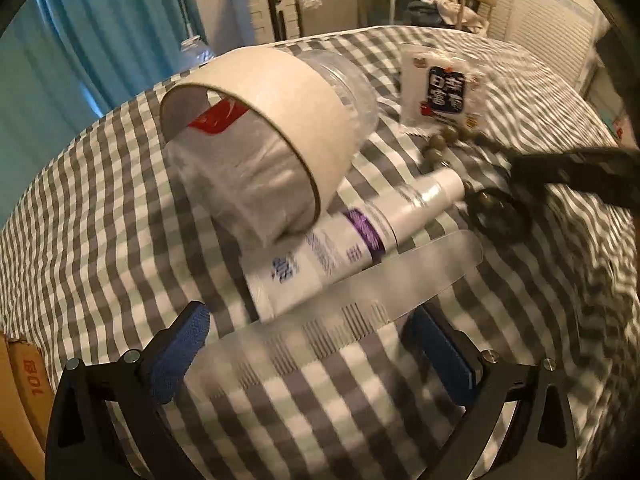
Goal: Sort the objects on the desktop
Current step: 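Grasp the clear nail file with the left tool while the right tool grasps the bead bracelet, then carry the nail file and bracelet into the cardboard box and release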
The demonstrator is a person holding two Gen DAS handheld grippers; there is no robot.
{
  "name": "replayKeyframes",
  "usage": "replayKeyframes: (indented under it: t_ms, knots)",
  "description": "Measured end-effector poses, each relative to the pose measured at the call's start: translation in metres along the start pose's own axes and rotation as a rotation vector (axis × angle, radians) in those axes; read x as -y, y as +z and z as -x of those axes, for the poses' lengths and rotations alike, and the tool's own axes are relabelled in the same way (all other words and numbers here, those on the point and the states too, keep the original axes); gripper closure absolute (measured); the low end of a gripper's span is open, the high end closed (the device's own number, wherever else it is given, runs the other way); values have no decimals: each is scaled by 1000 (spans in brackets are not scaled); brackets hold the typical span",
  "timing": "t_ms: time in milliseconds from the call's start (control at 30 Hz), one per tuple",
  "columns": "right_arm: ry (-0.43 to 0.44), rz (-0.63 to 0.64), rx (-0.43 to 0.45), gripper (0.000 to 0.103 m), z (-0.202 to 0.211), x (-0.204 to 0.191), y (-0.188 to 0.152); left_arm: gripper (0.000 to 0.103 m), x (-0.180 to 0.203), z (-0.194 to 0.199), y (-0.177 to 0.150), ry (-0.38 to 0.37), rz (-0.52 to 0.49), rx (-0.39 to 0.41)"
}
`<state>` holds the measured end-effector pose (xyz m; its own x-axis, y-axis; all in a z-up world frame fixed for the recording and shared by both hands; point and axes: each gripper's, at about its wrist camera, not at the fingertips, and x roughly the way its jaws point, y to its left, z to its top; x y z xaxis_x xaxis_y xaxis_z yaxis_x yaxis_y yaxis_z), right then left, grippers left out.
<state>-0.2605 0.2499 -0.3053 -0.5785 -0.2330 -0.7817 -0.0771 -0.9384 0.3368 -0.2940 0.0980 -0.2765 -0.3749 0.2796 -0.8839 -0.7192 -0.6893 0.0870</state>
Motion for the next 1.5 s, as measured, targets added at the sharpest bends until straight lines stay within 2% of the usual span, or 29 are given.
replayKeyframes:
  t_ms: [67,133,233,367,500,567,633,800,967,1033,1133,1267,1400,1500]
  knots:
    - [-7,8,-7,92,7,-1,-5,24,4,4,2,-27,32,10]
    - [-21,21,-8,92,14,-3,-7,67,11,15,-2,-46,61,41]
    - [-17,9,-9,92,23,-2,-7,83,20,23,-13,-57,94,34]
    - [-19,1,-3,92,36,0,-11,88,26,33,-22,-67,175,10]
    - [-11,-8,3,92,54,-4,-17,100,23,48,-43,-90,308,7]
    - [5,-14,-31,92,61,-7,-23,100,23,58,-61,-194,425,30]
    - [16,-20,-24,92,68,-9,-28,100,30,64,-73,-193,492,17]
    - [23,-22,-40,92,91,-16,-43,100,57,94,-100,-165,586,19]
    - [31,17,-9,92,127,-37,-54,100,63,128,-102,-94,652,42]
    - [35,43,2,92,141,-48,-56,100,65,138,-96,-61,653,62]
    - [59,75,24,92,161,-68,-61,100,56,177,-103,-27,639,105]
    - [90,125,39,92,183,-100,-63,100,49,219,-95,25,627,152]
    - [164,171,62,92,207,-137,-58,100,37,264,-89,156,570,197]
    - [177,253,87,92,220,-179,-50,100,16,288,-94,189,585,220]
